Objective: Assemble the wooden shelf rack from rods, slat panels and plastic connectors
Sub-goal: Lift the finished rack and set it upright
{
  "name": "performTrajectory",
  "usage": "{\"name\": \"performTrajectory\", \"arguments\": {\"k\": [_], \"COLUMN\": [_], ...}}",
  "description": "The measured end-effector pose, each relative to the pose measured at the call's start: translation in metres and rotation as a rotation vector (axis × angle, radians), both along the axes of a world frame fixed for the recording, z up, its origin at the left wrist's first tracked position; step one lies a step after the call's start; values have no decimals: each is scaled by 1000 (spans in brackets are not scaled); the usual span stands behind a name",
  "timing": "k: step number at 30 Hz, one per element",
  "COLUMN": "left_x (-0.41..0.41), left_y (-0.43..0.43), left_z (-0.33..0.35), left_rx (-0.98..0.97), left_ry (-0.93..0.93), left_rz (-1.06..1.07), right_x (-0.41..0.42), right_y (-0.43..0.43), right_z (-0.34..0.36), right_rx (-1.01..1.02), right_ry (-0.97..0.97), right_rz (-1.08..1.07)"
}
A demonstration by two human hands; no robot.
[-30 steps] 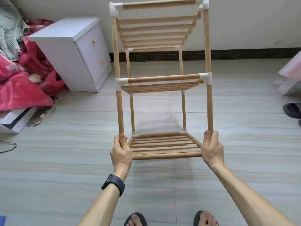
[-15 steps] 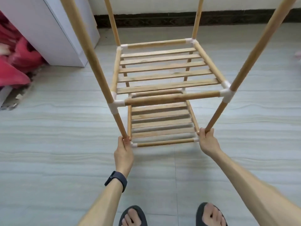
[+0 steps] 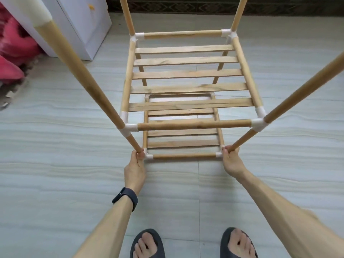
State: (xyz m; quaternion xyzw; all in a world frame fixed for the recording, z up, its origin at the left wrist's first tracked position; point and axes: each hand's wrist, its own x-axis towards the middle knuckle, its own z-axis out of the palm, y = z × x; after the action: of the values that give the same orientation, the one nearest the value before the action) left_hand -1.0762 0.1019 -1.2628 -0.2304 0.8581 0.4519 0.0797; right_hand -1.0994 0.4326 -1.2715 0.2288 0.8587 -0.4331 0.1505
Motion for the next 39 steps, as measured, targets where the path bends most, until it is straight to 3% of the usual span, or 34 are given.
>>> {"name": "performTrajectory", "arguments": {"k": [9, 25, 36, 39], "left_x": [4, 33, 9, -11], "left_y": [4, -1, -29, -36], "left_z": [17, 196, 371, 416], "left_rx": [105, 206, 185, 64], "left_ry": [9, 276, 616, 610], "left_rz": [72, 16, -14, -57], "right_x": [23, 70, 73, 58], "right_y": [-1, -6, 14, 21], "right_z": [13, 165, 350, 407], "right_rx": [-255, -385, -180, -148], "right_ry": [41, 289, 813, 942], "right_rz": [-181, -136, -93, -81]}}
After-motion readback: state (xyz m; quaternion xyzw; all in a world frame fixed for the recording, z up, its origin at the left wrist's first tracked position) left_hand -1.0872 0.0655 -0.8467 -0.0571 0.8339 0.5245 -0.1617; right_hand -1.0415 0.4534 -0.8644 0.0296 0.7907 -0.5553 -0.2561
